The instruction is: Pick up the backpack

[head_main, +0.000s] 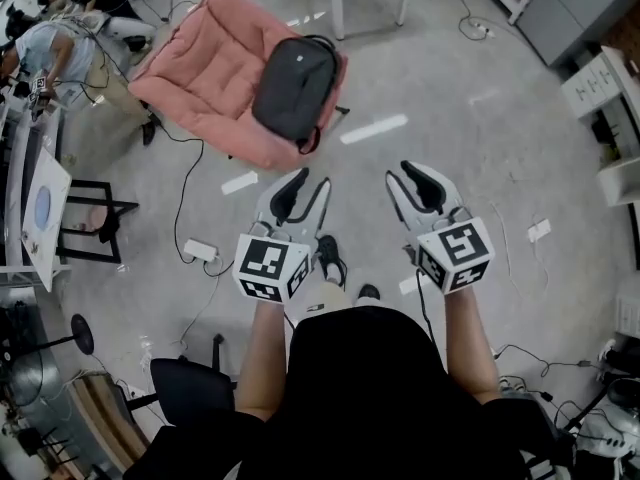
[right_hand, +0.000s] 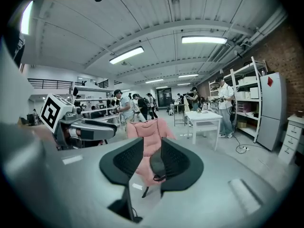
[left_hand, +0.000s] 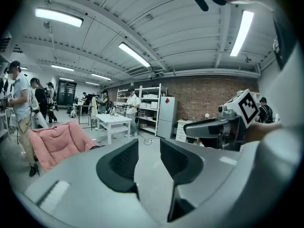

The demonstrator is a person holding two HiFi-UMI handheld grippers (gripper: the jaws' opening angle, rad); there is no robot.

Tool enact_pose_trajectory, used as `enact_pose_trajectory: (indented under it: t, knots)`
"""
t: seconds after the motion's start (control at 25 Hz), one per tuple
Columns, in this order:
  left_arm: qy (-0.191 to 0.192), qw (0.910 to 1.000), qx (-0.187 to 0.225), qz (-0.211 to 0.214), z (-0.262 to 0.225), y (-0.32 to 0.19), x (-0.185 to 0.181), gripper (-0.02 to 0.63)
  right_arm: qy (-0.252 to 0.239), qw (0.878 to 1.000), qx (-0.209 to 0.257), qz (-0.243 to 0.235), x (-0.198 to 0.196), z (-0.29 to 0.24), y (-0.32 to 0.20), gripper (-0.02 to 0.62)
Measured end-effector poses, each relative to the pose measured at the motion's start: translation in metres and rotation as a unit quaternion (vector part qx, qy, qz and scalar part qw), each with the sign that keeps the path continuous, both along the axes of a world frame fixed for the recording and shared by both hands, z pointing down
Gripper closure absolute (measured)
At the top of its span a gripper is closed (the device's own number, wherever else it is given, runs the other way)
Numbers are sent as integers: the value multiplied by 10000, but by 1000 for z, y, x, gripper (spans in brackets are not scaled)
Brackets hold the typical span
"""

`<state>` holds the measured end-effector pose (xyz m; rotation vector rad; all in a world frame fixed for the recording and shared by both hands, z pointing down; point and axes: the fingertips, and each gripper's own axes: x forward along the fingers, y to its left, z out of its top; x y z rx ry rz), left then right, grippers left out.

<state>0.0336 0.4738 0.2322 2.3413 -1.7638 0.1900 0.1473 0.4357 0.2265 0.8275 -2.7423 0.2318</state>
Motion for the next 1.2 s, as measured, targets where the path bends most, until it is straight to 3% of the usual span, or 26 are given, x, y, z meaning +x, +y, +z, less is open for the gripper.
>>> enact_pose_trajectory:
  t: [0.32, 0.44, 0.8, 1.2]
  knots:
    - [-60, 9999, 42, 101, -6, -54, -61, 397, 30, 9999, -49, 97, -65, -8, -53, 381]
    - [-82, 9999, 72, 117, -5, -73, -88, 382, 37, 9998, -3, 198, -88, -9, -74, 361]
    - [-28, 9998, 37, 199, 4, -119, -139, 357, 47, 9993, -82, 365, -133, 0, -118, 353]
    - [133, 9995, -243, 158, 26, -144, -153, 339, 149, 9984, -371, 408, -140, 20, -144, 353]
